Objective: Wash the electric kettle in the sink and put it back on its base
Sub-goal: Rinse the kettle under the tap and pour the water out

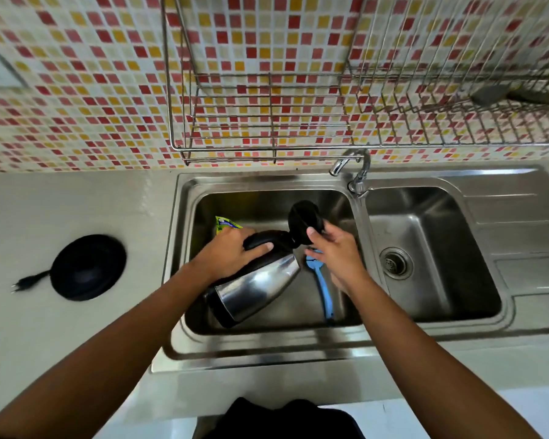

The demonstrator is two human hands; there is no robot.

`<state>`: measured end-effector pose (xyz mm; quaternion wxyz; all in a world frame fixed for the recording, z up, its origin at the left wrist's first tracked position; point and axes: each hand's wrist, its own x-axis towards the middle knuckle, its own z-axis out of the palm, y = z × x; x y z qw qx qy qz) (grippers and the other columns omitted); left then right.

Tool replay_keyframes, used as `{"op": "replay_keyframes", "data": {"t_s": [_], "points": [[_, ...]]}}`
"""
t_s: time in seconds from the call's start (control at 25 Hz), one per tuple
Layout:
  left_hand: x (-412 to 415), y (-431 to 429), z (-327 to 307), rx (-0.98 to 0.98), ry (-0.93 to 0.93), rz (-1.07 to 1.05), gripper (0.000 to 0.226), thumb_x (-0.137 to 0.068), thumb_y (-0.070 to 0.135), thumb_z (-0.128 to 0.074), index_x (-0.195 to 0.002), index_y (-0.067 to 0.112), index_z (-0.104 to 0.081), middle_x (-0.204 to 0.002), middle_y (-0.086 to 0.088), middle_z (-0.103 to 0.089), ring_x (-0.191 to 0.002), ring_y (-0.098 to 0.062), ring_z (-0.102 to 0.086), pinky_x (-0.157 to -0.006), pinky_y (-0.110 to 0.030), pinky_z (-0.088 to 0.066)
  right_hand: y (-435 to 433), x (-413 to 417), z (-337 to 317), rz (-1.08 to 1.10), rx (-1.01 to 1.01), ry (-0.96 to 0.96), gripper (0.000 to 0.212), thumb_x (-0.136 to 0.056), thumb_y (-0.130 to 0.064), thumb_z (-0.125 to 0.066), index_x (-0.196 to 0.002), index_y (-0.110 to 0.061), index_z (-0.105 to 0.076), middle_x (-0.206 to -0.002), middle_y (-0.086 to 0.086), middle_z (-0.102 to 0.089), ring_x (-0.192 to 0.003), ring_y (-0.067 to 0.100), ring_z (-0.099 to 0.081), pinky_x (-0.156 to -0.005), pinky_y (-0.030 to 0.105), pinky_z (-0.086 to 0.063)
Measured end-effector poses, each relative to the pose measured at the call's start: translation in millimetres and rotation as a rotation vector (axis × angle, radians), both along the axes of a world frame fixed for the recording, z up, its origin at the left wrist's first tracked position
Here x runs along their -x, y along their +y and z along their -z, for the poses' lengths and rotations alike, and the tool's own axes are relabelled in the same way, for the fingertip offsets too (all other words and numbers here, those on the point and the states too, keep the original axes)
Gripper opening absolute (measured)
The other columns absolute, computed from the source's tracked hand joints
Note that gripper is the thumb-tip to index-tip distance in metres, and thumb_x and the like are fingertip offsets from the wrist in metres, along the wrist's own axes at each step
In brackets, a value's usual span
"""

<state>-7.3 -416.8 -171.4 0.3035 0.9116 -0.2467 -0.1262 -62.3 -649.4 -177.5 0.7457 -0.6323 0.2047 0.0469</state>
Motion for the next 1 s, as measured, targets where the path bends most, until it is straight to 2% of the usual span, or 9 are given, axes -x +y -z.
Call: {"op": "replay_keyframes", "data": {"t_s": [0.2, 0.44, 0.56, 0.68, 0.8, 1.0], "points": [[-9, 2, -19, -0.156, -0.045, 0.056, 0.043, -0.091, 0.06, -0.055, -0.09, 0.019, -0.068, -0.076, -0.003, -0.069, -0.071, -0.02, -0.065, -0.07, -0.038, -0.054, 2, 2, 3, -0.019, 0.0, 0.079, 0.029, -0.094, -0.012, -0.063, -0.124, -0.012, -0.064, -0.108, 0.006, -0.071, -0.106, 0.02, -0.065, -0.091, 0.04, -0.055], [-24, 1, -40, -0.286, -0.072, 0.097, 0.045, -0.092, 0.056, -0.057, -0.097, 0.013, -0.07, -0.076, -0.003, -0.063, -0.069, -0.021, -0.059, -0.067, -0.033, -0.049, 6, -8, 7, -0.032, -0.031, 0.138, 0.03, -0.094, -0.015, -0.064, -0.123, -0.011, -0.065, -0.109, 0.0, -0.071, -0.103, 0.012, -0.064, -0.09, 0.04, -0.056], [-36, -2, -44, -0.357, -0.088, 0.129, 0.053, -0.09, 0.061, -0.055, -0.099, 0.01, -0.07, -0.073, -0.003, -0.057, -0.07, -0.022, -0.058, -0.067, -0.034, -0.048, 8, -13, 11, -0.011, -0.069, 0.158, 0.029, -0.094, -0.016, -0.064, -0.122, -0.012, -0.065, -0.112, 0.003, -0.07, -0.102, 0.015, -0.064, -0.086, 0.038, -0.057], [-44, -10, -48, -0.437, -0.088, 0.171, 0.056, -0.09, 0.064, -0.052, -0.103, 0.012, -0.069, -0.081, -0.005, -0.061, -0.08, -0.026, -0.063, -0.075, -0.04, -0.054, 8, -15, 19, 0.012, -0.101, 0.181, 0.029, -0.094, -0.018, -0.065, -0.122, -0.013, -0.066, -0.116, 0.003, -0.071, -0.106, 0.017, -0.065, -0.08, 0.034, -0.057], [-49, -20, -51, -0.493, -0.101, 0.209, 0.055, -0.091, 0.063, -0.051, -0.105, 0.013, -0.068, -0.088, -0.006, -0.059, -0.089, -0.027, -0.062, -0.078, -0.039, -0.052, 4, -13, 28, 0.029, -0.148, 0.196, 0.031, -0.092, -0.021, -0.066, -0.122, -0.016, -0.066, -0.115, 0.001, -0.072, -0.108, 0.019, -0.067, -0.076, 0.032, -0.057], [-54, -42, -54, -0.588, -0.114, 0.27, 0.056, -0.091, 0.062, -0.051, -0.108, 0.011, -0.066, -0.102, -0.012, -0.064, -0.096, -0.029, -0.062, -0.08, -0.039, -0.05, -2, -5, 33, 0.08, -0.246, 0.206, 0.025, -0.094, -0.019, -0.064, -0.118, -0.016, -0.067, -0.108, 0.001, -0.075, -0.095, 0.016, -0.071, -0.076, 0.032, -0.055]]}}
